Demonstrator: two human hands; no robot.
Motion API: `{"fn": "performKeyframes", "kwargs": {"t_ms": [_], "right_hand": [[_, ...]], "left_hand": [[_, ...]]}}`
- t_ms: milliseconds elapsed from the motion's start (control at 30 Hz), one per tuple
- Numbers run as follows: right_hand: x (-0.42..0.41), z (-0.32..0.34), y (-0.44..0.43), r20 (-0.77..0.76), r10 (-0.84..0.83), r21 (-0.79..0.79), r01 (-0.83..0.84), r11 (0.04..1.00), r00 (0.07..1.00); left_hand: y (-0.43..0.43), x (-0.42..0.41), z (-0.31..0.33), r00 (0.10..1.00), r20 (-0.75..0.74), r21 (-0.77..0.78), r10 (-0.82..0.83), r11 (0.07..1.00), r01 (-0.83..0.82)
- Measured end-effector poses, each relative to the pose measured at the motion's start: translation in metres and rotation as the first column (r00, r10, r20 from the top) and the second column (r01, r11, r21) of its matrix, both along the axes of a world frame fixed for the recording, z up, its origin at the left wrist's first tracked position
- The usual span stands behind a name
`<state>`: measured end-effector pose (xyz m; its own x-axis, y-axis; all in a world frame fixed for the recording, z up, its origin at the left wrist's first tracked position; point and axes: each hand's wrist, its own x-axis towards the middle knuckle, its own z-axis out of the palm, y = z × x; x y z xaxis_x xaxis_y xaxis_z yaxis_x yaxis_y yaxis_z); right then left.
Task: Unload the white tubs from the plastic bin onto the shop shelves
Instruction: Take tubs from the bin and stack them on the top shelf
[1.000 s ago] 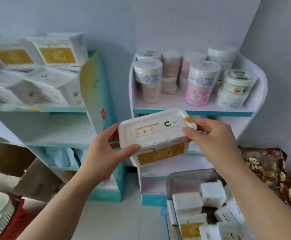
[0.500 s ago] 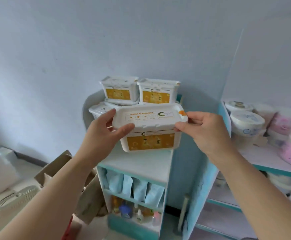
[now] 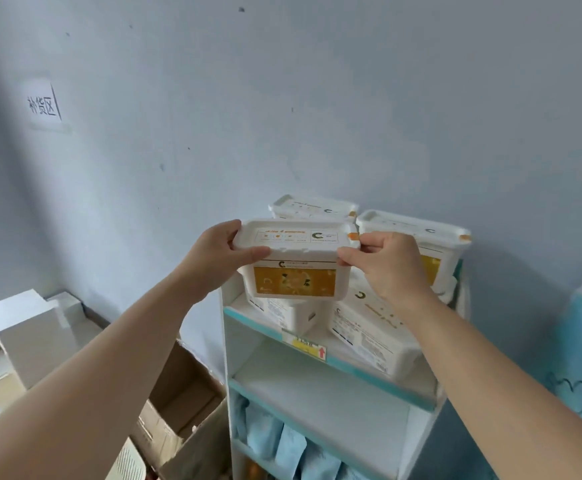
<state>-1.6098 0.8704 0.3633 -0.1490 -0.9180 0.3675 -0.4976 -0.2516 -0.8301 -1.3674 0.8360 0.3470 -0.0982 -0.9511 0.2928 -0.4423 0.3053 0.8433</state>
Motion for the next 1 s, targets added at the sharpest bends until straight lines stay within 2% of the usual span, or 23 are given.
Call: {"fn": "performKeyframes", "kwargs": {"t_ms": [267,567,767,900,1000], "right_hand": [[0.028,-0.003,-0.045,-0.042,-0.113,0.011,0.114,0.993,0.993],[0.069,-0.01,-0.05,-0.088,-0.283,-0.005,0.284,0.959,0.955],[0.091,-0.022,-0.029,-0.149,-0.343,-0.041,0.341,0.939,0.927],[0.095,-0.023,-0.023,-0.15,-0.372,-0.049,0.369,0.928,0.916],[0.095,-0.023,-0.021,-0.275,-0.405,-0.06,0.405,0.912,0.872]], "left_hand": [[-0.077,0.027,-0.006,0.983,-0.077,0.064,-0.169,0.983,0.174],[-0.126,0.06,0.003,0.902,-0.058,0.144,-0.427,0.891,0.431],[-0.13,0.068,-0.005,0.886,0.062,0.089,-0.459,0.887,0.453],[-0.127,0.065,-0.005,0.897,0.092,0.076,-0.433,0.901,0.427],[-0.121,0.061,-0.005,0.909,0.16,0.025,-0.384,0.922,0.385]]}}
